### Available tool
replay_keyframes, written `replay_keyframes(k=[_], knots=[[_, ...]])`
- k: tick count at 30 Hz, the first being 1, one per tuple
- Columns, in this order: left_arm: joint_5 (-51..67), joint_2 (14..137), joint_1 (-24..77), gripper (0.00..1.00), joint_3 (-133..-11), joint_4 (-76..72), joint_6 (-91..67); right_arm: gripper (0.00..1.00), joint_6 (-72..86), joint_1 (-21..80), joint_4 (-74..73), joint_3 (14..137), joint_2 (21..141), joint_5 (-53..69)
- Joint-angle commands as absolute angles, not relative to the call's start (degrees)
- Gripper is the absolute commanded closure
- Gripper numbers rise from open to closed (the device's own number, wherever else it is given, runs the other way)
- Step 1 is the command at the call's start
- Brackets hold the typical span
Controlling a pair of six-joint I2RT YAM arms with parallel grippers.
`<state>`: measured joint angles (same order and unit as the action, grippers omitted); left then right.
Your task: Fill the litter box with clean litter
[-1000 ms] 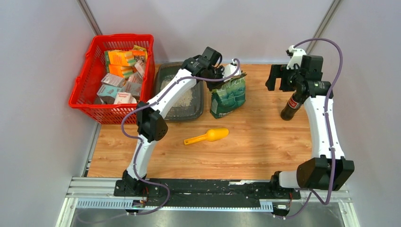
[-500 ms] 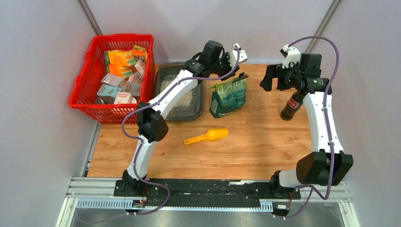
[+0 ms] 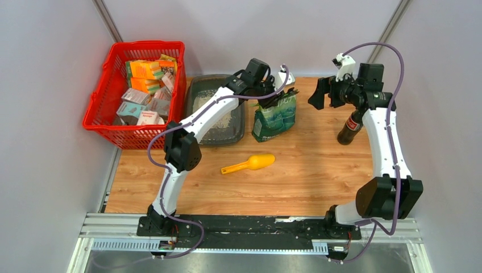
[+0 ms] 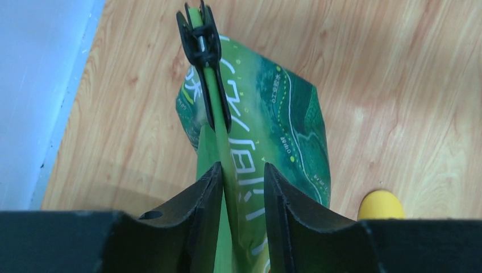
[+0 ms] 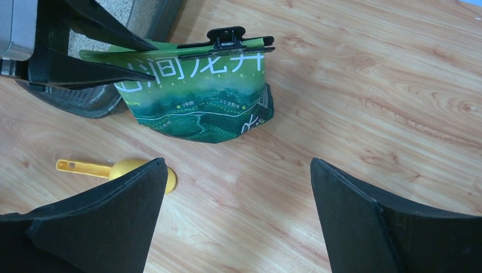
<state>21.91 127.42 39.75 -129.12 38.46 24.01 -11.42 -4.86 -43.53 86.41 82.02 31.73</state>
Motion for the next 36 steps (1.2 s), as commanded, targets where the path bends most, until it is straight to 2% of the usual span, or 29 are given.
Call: replay_keyframes(k=[1, 2, 5, 8, 11, 12, 13, 18, 20, 27, 30, 36], knots=[[20.7, 125.3, 39.8, 0.65, -128.8, 41.6, 27.2, 0.0, -14.4, -5.1, -40.1, 88.7, 84.1, 34.8], [20.9, 125.4, 39.9, 0.8, -128.8, 41.5, 27.9, 0.0, -17.2, -5.1, -39.9, 88.9, 84.5, 35.8], [23.6, 125.1, 39.8, 1.0, -128.7, 41.0, 32.2, 0.0, -25.7, -5.1, -42.2, 90.0, 86.2, 43.0], [26.6, 124.1, 39.6, 1.0, -127.7, 39.0, 38.1, 0.0, -36.3, -5.1, -44.9, 91.8, 87.6, 48.4], [35.3, 119.5, 37.0, 1.0, -119.5, 26.5, 41.1, 0.01, -46.6, -5.0, -47.7, 92.9, 88.4, 50.6], [38.1, 118.6, 36.4, 1.0, -116.1, 18.0, 41.1, 0.01, -48.5, -4.7, -48.1, 93.2, 88.6, 50.5], [38.3, 118.2, 36.2, 1.0, -116.6, 16.3, 41.4, 0.01, -52.1, -4.6, -48.7, 94.0, 89.1, 50.5], [43.0, 125.4, 34.8, 1.0, -136.4, 27.9, 48.0, 0.02, -63.7, -3.8, -54.5, 96.3, 90.3, 50.6], [44.3, 125.9, 34.6, 1.0, -137.2, 28.9, 51.3, 0.03, -66.4, -3.4, -54.0, 96.2, 90.5, 50.5], [48.7, 122.9, 35.0, 1.0, -131.9, 37.1, 62.7, 0.06, -66.4, -2.2, -52.6, 98.1, 93.7, 50.8], [48.9, 122.4, 35.1, 1.0, -130.0, 40.6, 65.0, 0.13, -66.3, -0.7, -49.7, 97.1, 95.2, 50.8], [47.6, 114.7, 35.5, 1.0, -114.1, 25.2, 57.0, 0.24, -72.9, 3.2, -48.3, 98.6, 99.5, 49.0]])
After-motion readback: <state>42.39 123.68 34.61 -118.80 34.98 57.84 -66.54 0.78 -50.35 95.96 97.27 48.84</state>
